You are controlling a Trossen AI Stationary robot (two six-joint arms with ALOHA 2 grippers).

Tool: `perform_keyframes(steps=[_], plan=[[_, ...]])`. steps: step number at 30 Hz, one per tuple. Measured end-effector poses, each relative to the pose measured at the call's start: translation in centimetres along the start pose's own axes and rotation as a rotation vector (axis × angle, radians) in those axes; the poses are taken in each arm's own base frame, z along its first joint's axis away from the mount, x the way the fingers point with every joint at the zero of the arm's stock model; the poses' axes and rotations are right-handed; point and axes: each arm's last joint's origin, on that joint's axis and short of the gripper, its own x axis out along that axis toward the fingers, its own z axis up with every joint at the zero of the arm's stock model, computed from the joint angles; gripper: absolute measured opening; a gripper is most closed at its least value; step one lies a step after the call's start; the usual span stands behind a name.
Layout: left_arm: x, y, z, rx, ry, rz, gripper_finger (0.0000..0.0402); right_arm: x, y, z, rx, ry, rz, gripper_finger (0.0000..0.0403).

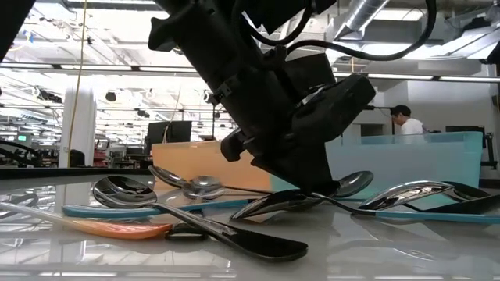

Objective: Sort silverware by color (type)
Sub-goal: Put the blue spoon into the blue bin

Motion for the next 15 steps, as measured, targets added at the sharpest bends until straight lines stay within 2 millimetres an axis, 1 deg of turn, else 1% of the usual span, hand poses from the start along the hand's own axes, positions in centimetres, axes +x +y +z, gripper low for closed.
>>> perform_keyframes(steps=[1, 3, 15], plan=[[0.0, 0.0, -0.02, 0.006, 0.004, -0.002, 0.0022, 0.0, -0.01, 0.01, -0.002, 0.0, -0.001, 0.0191], [-0.02, -0.01, -0.04, 0.011, 0.014, -0.013, 0.0008, 0.0, -0.01, 0.01, -0.013, 0.0, -0.001, 0.0191], [-0.26, -0.25, -0.22, -0.002, 0.047, -0.051, 0.0003, 0.0, -0.04, 0.06, -0.017, -0.02, -0.011, 0.0191]])
